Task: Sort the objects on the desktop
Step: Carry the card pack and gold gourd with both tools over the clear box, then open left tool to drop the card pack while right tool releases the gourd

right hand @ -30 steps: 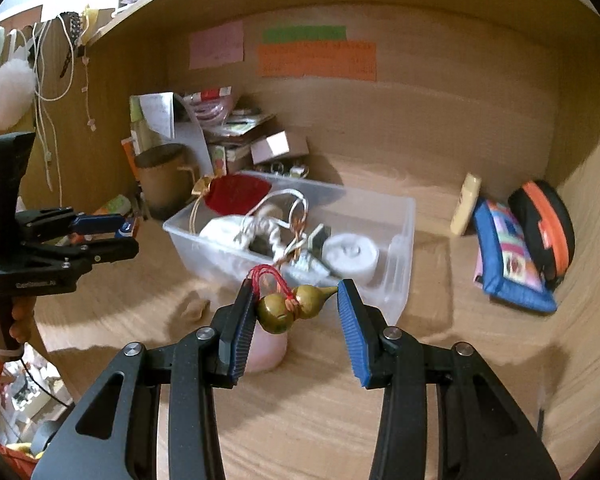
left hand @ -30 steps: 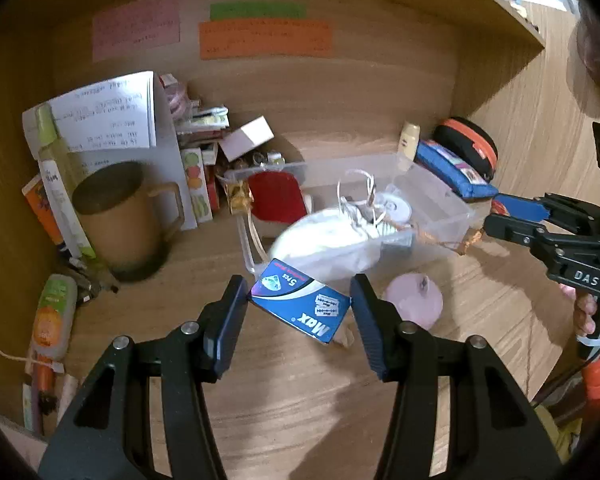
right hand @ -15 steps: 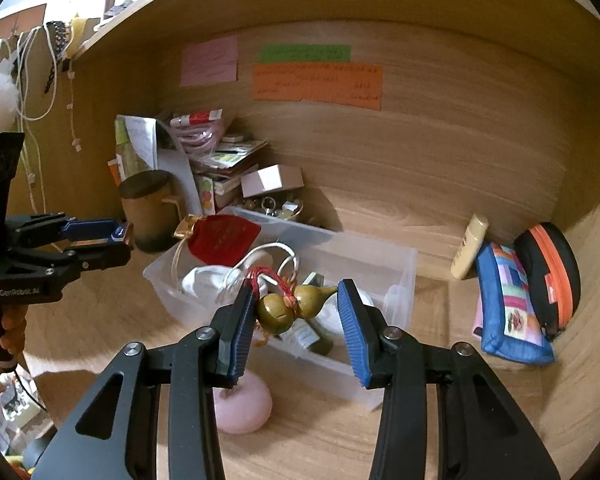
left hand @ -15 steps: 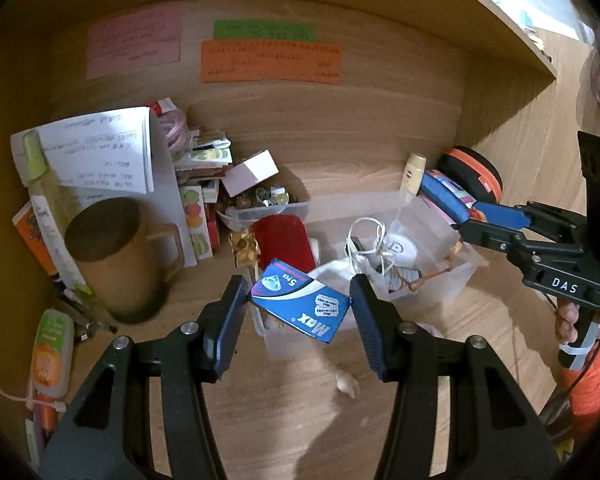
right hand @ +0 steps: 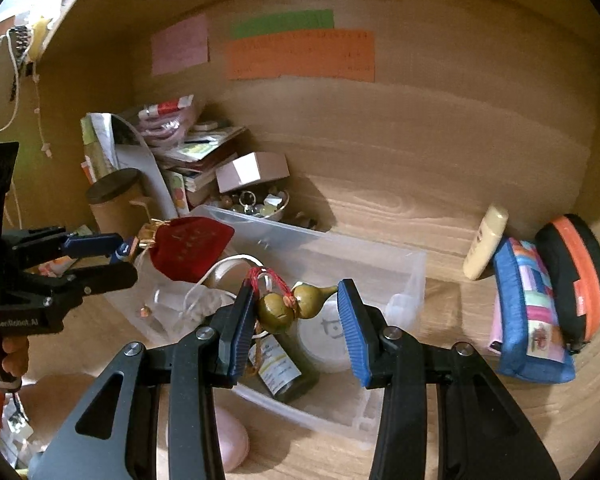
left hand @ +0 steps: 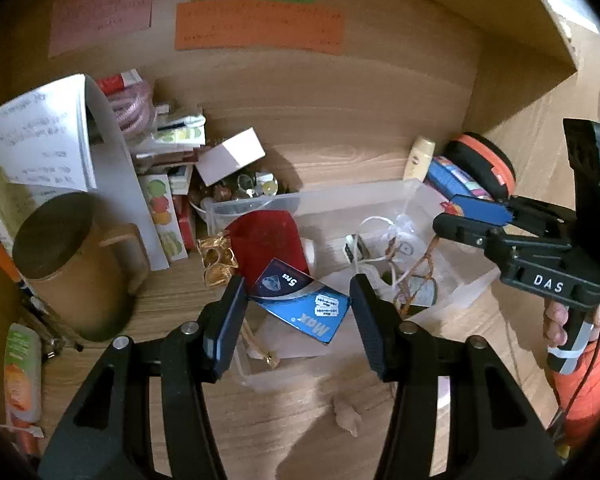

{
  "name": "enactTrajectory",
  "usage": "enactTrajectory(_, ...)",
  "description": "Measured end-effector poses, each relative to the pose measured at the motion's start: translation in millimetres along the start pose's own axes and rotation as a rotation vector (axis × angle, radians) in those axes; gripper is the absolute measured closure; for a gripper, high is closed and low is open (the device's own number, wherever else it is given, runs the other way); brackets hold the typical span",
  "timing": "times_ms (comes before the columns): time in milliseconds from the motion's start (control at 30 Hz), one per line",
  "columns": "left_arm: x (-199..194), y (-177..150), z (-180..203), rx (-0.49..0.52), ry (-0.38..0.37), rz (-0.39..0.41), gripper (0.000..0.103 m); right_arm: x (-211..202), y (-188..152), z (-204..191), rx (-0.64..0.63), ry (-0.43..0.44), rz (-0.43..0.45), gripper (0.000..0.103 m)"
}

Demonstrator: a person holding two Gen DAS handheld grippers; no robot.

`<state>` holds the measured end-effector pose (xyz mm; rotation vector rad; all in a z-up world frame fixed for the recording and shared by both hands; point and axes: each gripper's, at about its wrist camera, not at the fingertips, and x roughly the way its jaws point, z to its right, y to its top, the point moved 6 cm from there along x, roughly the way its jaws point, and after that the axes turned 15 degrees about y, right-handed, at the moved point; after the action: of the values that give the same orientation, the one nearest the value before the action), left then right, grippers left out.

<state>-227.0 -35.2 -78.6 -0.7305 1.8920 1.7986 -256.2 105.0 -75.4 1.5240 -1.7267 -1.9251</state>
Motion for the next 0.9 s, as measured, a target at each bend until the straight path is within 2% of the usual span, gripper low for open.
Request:
enactTrajectory(200, 17, -1, 0, -0.007, -0.004, -0.033, 0.051, 27, -8, 0, 0.030, 0.043, -0.046, 0.066)
enactTrajectory(500, 33, -4, 7, -0.014, -0.024, -0.067, 0.050, 44, -23, -3, 0.014, 0.053, -0.099, 0.066)
enactTrajectory(900, 39, -11, 15, 0.013, 0.005, -0.078, 0.050, 47, -27, -5, -0.018, 0.029, -0.101, 0.065)
